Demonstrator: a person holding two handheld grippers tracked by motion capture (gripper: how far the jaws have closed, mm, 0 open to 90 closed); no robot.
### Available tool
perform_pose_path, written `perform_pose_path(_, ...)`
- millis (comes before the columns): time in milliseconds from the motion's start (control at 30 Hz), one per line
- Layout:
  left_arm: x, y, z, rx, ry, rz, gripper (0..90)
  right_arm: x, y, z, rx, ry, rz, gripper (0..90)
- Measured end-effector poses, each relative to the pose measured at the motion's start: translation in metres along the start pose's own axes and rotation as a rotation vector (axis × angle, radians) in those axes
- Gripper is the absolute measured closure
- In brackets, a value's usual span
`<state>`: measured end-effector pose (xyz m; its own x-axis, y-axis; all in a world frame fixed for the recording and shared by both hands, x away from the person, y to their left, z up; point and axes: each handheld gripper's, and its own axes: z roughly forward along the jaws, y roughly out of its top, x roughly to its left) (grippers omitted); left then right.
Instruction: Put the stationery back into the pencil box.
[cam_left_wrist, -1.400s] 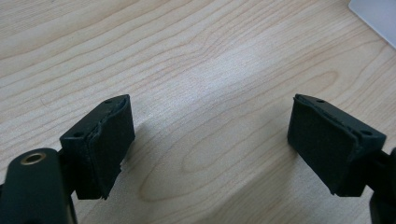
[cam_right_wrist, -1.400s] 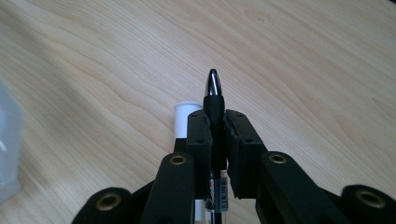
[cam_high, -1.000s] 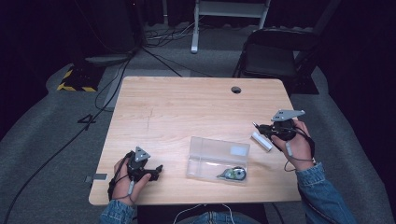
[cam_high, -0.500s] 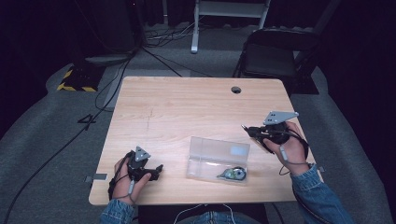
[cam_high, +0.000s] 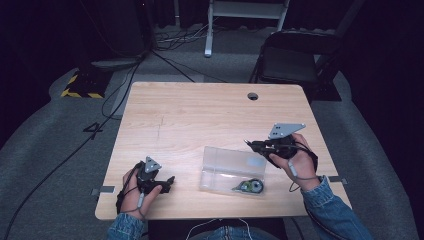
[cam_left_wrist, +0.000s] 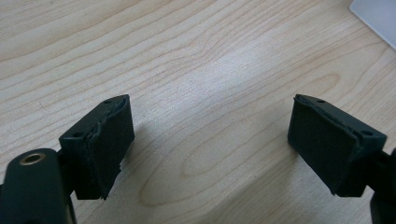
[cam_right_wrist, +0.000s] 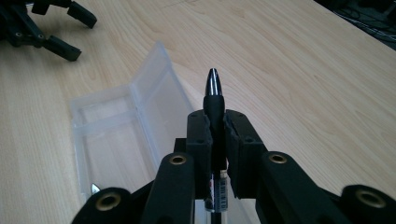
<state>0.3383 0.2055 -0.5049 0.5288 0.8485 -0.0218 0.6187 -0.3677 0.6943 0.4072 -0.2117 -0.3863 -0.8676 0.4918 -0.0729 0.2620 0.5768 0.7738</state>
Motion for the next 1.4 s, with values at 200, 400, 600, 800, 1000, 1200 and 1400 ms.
perform_pose_path(200, 0.000, 0.000, 0.000, 0.000, 0.000, 0.000, 14.9, 0.011, -0.001, 0.011, 0.010, 0.044, -0.019, 80.9)
perform_pose_path(400, 0.000, 0.000, 0.000, 0.000, 0.000, 0.000, 14.9, 0.021, -0.004, 0.024, 0.038, 0.083, -0.036, 80.9)
perform_pose_path(600, 0.000, 0.000, 0.000, 0.000, 0.000, 0.000, 14.9, 0.027, -0.006, 0.034, 0.049, 0.099, -0.052, 80.8)
perform_pose_path(800, 0.000, 0.000, 0.000, 0.000, -0.001, 0.001, 14.9, 0.029, -0.009, 0.042, 0.050, 0.106, -0.063, 80.8)
perform_pose_path(1000, 0.000, 0.000, 0.000, 0.000, 0.000, 0.000, 14.9, 0.033, -0.011, 0.050, 0.057, 0.119, -0.080, 80.8)
perform_pose_path(1200, 0.000, 0.000, 0.000, 0.000, 0.000, 0.000, 14.9, 0.035, -0.013, 0.057, 0.075, 0.120, -0.105, 80.8)
perform_pose_path(1400, 0.000, 0.000, 0.000, 0.001, 0.000, 0.000, 14.9, 0.035, -0.015, 0.062, 0.088, 0.111, -0.125, 80.8)
